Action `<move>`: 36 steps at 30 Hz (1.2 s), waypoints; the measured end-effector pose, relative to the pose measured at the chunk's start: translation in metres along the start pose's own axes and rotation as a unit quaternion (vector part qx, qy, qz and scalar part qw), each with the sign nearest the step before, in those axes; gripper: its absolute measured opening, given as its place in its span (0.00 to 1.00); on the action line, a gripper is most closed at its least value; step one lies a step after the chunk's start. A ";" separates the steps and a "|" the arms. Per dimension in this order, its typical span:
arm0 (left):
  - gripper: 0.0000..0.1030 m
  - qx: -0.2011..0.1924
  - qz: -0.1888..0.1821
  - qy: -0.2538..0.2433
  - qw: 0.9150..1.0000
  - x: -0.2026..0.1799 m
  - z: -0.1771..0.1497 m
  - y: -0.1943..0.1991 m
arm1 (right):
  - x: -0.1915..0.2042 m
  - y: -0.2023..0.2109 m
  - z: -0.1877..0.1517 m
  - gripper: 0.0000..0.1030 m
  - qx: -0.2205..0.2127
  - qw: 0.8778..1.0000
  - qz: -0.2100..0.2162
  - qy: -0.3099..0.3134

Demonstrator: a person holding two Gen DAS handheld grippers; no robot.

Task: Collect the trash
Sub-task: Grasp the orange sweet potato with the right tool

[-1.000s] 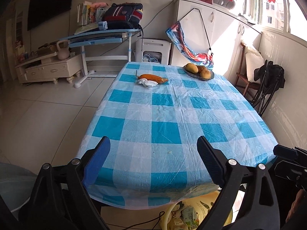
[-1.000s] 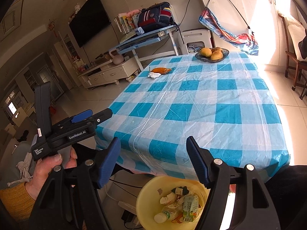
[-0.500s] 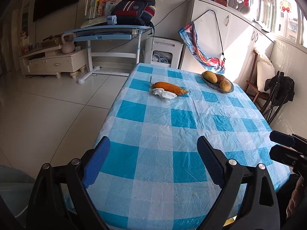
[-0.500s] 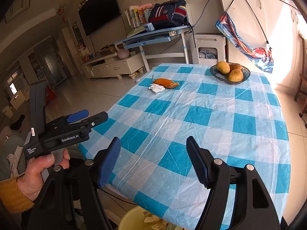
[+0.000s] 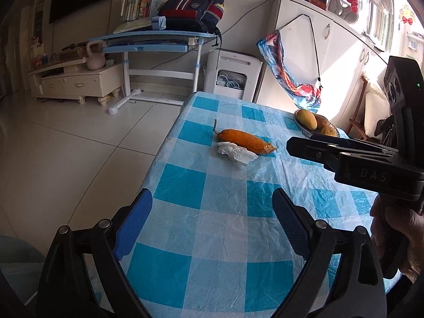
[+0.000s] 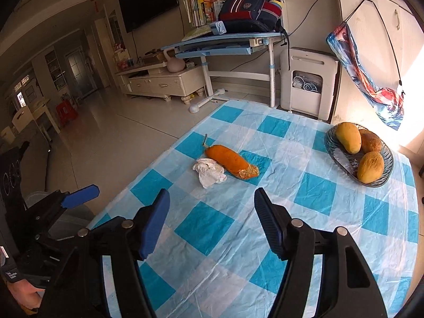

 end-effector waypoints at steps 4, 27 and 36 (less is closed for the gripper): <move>0.86 0.007 0.004 0.001 1.000 0.003 0.007 -0.019 | -0.009 -0.036 0.013 0.57 0.020 1.000 0.002 0.005; 0.86 0.037 -0.004 0.010 0.999 -0.005 0.028 -0.073 | -0.037 -0.061 -0.009 0.21 0.090 0.996 0.001 0.020; 0.86 0.046 -0.002 0.001 0.999 -0.026 0.036 -0.097 | -0.070 0.030 -0.074 0.21 0.101 0.994 -0.015 -0.035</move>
Point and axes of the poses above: each gripper's, at about its wrist camera, not at the fingertips, and y roughly against the way its jaws point, x to its left, z to its top, the point moved 10 cm from there along -y, roughly the way its jaws point, and after that the axes turned 1 degree about y, right-handed, at the moved point
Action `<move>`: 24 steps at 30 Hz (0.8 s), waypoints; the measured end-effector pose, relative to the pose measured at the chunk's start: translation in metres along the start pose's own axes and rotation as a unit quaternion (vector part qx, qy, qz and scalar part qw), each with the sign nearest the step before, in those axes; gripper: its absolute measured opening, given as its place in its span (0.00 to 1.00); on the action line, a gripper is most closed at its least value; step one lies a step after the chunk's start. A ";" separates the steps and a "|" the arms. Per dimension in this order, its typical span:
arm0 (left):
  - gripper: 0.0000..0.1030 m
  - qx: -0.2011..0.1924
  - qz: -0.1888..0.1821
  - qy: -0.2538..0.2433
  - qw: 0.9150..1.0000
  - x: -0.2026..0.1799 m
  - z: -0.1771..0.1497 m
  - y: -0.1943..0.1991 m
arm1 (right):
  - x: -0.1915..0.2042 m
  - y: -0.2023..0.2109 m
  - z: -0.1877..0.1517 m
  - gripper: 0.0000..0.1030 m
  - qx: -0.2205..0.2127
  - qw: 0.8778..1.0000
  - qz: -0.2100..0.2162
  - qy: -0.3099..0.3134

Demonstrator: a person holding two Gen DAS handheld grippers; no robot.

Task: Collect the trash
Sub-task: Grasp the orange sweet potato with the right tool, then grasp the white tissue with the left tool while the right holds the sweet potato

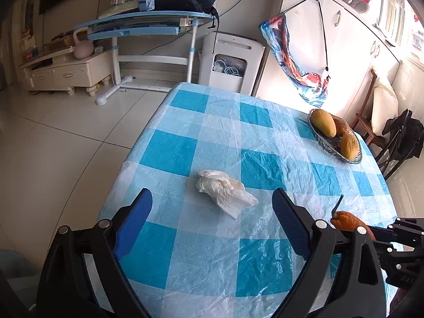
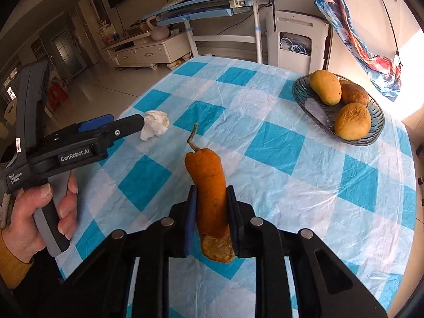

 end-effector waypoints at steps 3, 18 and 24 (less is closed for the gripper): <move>0.86 0.003 0.010 -0.007 1.000 -0.004 0.004 -0.009 | -0.014 0.015 -0.020 0.21 -0.002 0.999 -0.003 -0.038; 0.82 0.032 0.022 -0.040 0.998 -0.021 0.002 -0.030 | -0.015 0.004 -0.034 0.23 0.004 0.998 0.007 -0.057; 0.42 0.035 0.000 -0.035 0.999 -0.023 -0.001 -0.030 | -0.012 0.001 -0.035 0.26 0.004 0.999 0.001 -0.048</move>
Point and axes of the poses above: each gripper's, at about its wrist camera, not at the fingertips, and y roughly against the way its jaws point, x to its left, z to its top, the point moved 10 cm from there along -y, roughly the way its jaws point, and after that the axes turned 1 degree about y, right-handed, at the moved point
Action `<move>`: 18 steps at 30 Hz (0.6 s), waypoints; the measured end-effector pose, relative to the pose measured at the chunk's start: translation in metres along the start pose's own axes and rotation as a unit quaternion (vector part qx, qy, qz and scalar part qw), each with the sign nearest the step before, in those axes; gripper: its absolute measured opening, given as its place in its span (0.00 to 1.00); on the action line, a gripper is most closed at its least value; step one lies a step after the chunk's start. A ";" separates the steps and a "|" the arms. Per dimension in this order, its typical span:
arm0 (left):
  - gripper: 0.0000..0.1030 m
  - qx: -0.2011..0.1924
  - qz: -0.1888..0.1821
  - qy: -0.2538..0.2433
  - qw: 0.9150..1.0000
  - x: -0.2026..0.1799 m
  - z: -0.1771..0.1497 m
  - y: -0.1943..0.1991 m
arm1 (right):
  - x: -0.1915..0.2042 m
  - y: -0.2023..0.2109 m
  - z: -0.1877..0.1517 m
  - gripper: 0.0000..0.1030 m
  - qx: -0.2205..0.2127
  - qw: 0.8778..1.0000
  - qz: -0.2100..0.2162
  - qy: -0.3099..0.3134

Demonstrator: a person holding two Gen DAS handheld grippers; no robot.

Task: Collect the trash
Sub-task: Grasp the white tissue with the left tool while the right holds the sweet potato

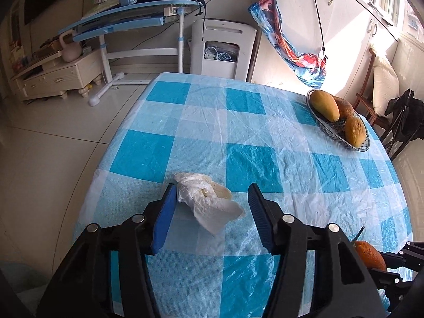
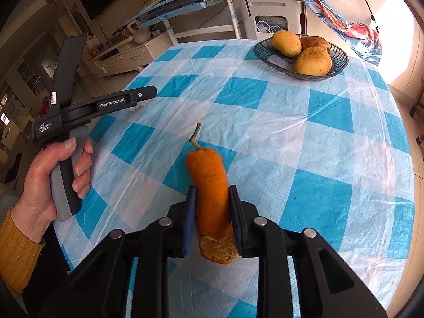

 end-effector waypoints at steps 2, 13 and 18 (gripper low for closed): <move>0.18 -0.001 -0.009 0.003 1.000 -0.001 -0.002 0.002 | 0.000 0.000 -0.001 0.26 -0.002 1.000 -0.004 0.004; 0.11 -0.036 -0.043 0.011 0.998 0.006 -0.043 0.068 | 0.016 0.024 -0.011 0.25 -0.042 0.999 0.015 -0.030; 0.11 -0.040 -0.057 0.004 0.998 0.000 -0.080 0.110 | 0.038 0.048 -0.042 0.25 -0.074 0.996 0.028 -0.048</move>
Point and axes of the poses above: each gripper's, at about its wrist camera, not at the fingertips, and y roughly against the way its jaws point, x to its left, z to its top, the point moved 10 cm from there along -y, roughly the way its jaws point, and after that the axes turned 1 degree about y, right-handed, at the moved point
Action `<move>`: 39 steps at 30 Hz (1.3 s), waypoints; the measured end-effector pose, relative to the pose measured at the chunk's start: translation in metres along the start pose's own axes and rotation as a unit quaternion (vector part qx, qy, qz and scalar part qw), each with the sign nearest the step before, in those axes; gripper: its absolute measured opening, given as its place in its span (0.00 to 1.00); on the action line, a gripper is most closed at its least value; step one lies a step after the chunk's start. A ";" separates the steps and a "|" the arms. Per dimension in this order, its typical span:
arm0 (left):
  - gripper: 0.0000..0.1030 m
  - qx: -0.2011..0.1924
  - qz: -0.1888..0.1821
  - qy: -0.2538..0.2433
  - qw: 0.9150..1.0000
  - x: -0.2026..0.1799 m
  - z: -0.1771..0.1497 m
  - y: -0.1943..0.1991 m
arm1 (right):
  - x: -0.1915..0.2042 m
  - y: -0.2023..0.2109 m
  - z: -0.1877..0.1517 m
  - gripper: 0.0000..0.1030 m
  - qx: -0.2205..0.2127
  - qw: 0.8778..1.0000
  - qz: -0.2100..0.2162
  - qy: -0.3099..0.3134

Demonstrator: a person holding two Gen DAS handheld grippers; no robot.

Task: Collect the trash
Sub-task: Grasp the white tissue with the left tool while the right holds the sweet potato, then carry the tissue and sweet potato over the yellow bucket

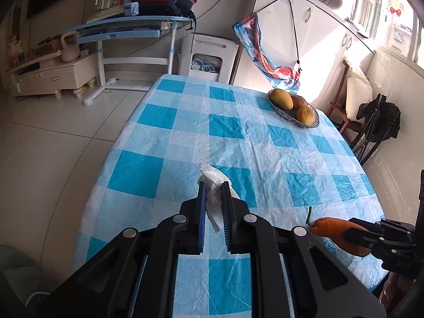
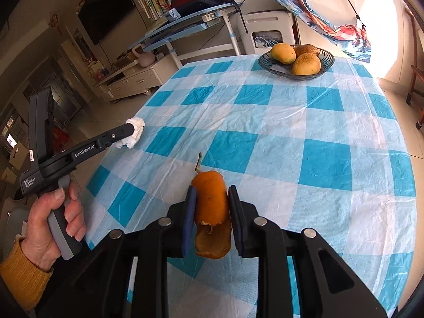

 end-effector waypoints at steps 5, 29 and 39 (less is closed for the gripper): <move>0.11 0.001 -0.004 -0.027 1.000 -0.020 -0.034 0.035 | 0.006 0.025 -0.016 0.24 -0.028 0.999 -0.001 -0.016; 0.11 -0.008 -0.031 0.013 0.999 -0.008 -0.070 0.078 | -0.001 -0.002 -0.028 0.22 0.004 0.998 -0.063 0.020; 0.11 -0.023 -0.043 -0.016 0.999 -0.035 -0.084 0.101 | 0.027 0.054 -0.038 0.22 -0.056 0.998 -0.006 -0.016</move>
Point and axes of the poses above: each gripper's, at about its wrist camera, not at the fingertips, and y roughly against the way its jaws point, x to its left, z to its top, the point moved 10 cm from there along -y, roughly the way its jaws point, and after that the axes turned 1 degree about y, right-handed, at the moved point
